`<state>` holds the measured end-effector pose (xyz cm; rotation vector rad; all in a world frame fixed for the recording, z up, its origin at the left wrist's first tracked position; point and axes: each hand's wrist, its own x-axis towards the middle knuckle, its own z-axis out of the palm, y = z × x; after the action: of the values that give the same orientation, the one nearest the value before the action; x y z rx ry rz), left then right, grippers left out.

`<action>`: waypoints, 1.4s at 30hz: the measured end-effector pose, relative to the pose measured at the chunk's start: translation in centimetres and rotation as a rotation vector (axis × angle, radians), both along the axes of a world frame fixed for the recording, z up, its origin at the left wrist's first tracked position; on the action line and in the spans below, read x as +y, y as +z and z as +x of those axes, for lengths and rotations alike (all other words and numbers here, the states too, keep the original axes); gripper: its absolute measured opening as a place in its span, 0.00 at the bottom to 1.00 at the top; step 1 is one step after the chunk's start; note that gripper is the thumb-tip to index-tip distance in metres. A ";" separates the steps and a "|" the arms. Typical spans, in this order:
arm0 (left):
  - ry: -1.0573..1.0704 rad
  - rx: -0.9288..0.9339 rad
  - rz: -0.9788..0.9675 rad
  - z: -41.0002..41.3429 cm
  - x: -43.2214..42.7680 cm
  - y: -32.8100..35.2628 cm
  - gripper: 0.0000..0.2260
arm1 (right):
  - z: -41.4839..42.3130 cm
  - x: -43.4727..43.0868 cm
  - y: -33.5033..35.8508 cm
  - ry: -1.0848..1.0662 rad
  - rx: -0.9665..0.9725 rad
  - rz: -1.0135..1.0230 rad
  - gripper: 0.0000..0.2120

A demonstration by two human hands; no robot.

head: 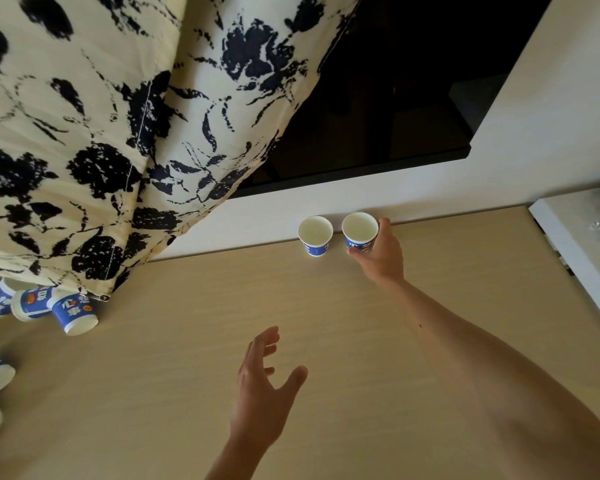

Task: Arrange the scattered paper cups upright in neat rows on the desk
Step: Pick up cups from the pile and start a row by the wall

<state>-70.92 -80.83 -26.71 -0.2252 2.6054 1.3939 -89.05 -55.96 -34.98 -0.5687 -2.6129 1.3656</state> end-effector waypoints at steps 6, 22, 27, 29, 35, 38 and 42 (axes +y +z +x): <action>0.005 0.001 -0.005 0.5 -0.6 -0.1 0.29 | -0.4 -0.3 -0.3 -0.009 -0.002 0.018 0.29; 0.028 -0.013 0.011 0.8 -1.6 -0.4 0.29 | 2.7 -0.9 -1.1 -0.130 -0.032 -0.085 0.35; 0.064 -0.018 0.046 1.0 -2.8 0.5 0.28 | 8.9 -5.7 0.1 -0.199 0.050 -0.156 0.29; 0.094 -0.004 0.059 1.1 -4.0 1.1 0.28 | 10.9 -8.4 0.9 -0.142 0.055 -0.191 0.28; 0.178 0.021 0.062 2.4 -10.7 3.1 0.28 | 14.2 -19.0 4.0 0.093 -0.002 -0.274 0.25; 0.250 0.021 0.065 3.5 -15.4 3.7 0.28 | 15.0 -24.8 5.4 0.230 -0.032 -0.267 0.25; 0.355 0.015 0.033 5.2 -22.8 3.9 0.29 | 15.7 -32.1 6.7 0.380 -0.080 -0.236 0.25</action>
<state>-65.67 -103.59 -22.80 -0.7039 2.6437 1.5453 -73.33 -88.05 -28.31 -0.1536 -2.7420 1.8128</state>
